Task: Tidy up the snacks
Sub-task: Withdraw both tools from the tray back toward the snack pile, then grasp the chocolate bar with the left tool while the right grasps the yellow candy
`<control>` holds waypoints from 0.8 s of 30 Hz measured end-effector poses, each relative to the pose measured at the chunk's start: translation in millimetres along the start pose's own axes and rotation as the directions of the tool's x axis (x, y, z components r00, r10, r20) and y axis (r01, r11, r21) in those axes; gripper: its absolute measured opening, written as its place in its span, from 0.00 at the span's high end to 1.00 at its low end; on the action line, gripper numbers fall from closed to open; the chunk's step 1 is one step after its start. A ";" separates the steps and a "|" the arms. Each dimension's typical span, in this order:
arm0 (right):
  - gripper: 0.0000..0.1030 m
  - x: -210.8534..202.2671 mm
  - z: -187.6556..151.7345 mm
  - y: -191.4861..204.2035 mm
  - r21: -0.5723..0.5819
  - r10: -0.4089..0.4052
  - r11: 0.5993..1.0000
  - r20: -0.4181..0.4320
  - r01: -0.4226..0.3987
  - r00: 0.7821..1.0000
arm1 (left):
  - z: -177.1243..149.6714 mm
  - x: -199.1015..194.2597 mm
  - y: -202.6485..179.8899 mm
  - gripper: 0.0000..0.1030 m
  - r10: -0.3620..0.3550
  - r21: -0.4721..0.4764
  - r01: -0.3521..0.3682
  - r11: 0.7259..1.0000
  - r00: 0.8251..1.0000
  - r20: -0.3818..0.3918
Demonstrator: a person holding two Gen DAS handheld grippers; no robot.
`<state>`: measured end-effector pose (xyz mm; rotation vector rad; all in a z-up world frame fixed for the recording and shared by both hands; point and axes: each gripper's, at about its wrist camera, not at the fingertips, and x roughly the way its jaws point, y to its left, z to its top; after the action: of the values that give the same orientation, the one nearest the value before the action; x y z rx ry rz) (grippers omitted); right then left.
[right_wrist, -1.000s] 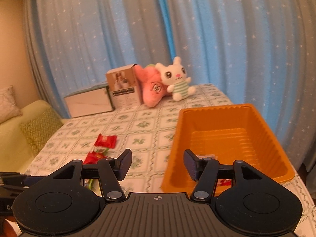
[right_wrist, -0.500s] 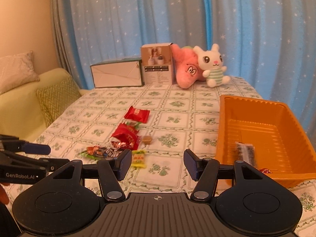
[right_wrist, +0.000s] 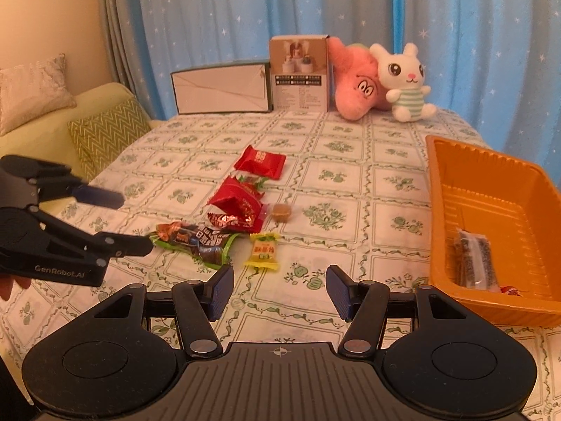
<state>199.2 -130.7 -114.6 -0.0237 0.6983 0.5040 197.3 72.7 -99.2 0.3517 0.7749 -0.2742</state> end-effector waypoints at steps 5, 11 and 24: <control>0.43 20.0 2.9 -2.6 0.013 -0.009 1.000 -0.042 0.009 0.999 | 5.5 25.3 4.8 0.41 -0.060 0.096 0.060 0.994 0.998 -0.009; 0.43 36.7 8.2 -3.3 0.026 -0.004 1.000 -0.059 0.005 0.998 | 7.9 44.6 7.4 0.42 -0.128 0.151 0.129 0.980 0.992 -0.019; 0.43 56.4 12.4 -8.8 0.077 -0.009 0.997 -0.078 0.015 0.997 | 7.4 70.4 17.0 0.58 -0.227 0.165 0.235 0.958 0.972 -0.067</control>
<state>247.5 -111.6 -141.4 0.0253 0.7931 0.4659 256.4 77.3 -141.6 0.4324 0.8424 -0.5568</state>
